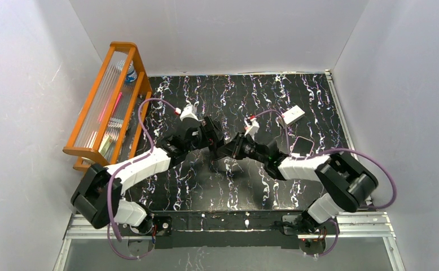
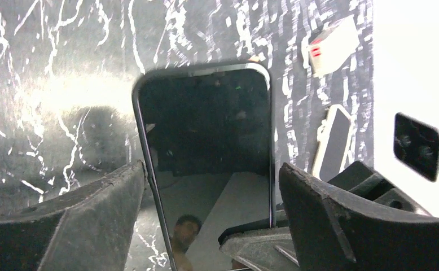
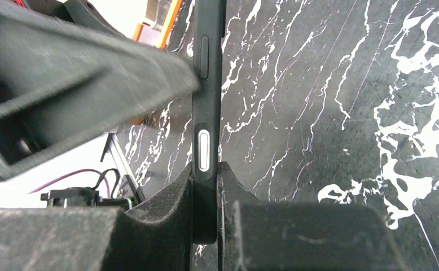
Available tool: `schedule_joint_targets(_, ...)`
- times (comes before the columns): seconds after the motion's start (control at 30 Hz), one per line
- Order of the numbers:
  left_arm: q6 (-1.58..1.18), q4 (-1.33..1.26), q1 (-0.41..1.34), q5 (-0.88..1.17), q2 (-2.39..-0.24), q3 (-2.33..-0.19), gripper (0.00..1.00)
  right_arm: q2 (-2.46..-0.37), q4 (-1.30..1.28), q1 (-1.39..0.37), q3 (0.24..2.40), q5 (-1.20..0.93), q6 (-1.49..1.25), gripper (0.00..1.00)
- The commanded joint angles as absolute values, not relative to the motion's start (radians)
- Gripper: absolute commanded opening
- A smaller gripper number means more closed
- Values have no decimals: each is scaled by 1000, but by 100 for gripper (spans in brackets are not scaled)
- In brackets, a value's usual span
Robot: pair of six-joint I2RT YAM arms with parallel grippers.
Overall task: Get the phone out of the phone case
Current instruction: Pick up the phone at the center of the board.
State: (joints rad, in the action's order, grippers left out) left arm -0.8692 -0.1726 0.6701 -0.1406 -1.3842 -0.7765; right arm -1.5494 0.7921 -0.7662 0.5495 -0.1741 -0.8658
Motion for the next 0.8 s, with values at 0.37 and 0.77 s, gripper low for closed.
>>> schedule_joint_targets(0.37, -674, -462, 665, 10, -1215, -700, 96, -1199, 1030, -512, 341, -492, -936, 1)
schedule_joint_targets(0.77, -777, -736, 644, 358, -1284, -693, 91, -1128, 1207, -390, 331, -766, -1040, 1)
